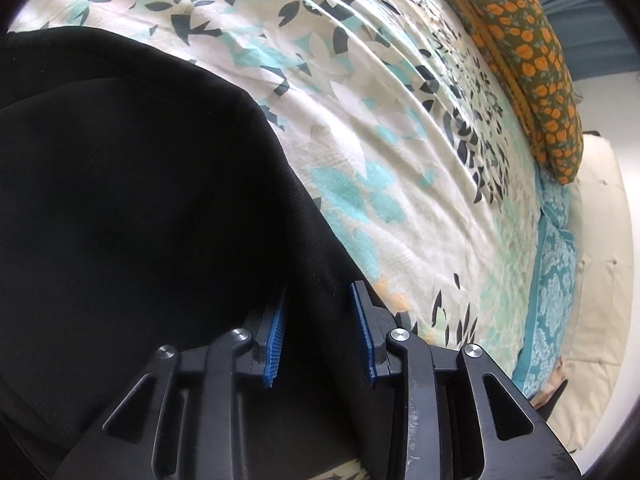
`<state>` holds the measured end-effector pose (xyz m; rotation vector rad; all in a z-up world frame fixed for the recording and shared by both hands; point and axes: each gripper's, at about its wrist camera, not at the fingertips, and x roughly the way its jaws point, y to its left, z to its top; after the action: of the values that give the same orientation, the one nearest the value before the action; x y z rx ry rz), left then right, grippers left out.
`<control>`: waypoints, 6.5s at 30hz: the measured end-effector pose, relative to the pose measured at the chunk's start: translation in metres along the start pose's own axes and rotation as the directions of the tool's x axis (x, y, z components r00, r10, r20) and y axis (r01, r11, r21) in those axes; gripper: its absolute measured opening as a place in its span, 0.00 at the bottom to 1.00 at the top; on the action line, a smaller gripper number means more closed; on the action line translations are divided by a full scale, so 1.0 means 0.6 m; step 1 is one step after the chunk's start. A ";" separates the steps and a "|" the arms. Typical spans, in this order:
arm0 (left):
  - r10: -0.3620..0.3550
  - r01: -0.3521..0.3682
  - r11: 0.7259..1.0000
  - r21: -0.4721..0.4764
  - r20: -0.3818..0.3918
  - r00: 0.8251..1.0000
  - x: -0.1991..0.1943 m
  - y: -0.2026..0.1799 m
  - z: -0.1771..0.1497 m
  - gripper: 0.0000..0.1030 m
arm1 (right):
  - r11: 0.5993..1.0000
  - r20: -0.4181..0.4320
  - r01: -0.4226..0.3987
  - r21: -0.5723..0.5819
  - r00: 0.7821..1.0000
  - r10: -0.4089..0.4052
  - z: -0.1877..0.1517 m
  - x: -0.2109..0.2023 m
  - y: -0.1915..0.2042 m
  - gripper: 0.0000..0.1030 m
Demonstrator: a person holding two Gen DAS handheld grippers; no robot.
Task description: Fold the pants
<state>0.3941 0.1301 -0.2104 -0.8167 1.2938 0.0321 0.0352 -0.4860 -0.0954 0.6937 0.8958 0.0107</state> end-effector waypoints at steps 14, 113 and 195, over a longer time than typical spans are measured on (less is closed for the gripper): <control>-0.096 0.093 0.993 0.079 0.036 0.995 -0.042 -0.022 -0.007 0.04 | 0.858 -0.220 0.215 0.467 0.968 -0.123 -0.117 0.103 -0.026 0.63; 0.098 -0.281 0.864 0.419 0.407 0.908 -0.289 0.221 -0.404 0.61 | 0.936 -0.350 -0.159 -0.313 0.936 0.042 -0.068 0.413 0.420 0.59; 0.223 -0.470 0.724 0.505 0.473 0.852 -0.051 -0.006 -0.340 0.99 | 0.766 0.046 0.423 -0.484 0.887 -0.460 0.183 0.496 0.117 1.00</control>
<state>0.2158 0.0279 -0.1909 0.0189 0.9724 0.0740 0.3238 -0.4057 -0.2216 -0.0017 1.0632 -0.1592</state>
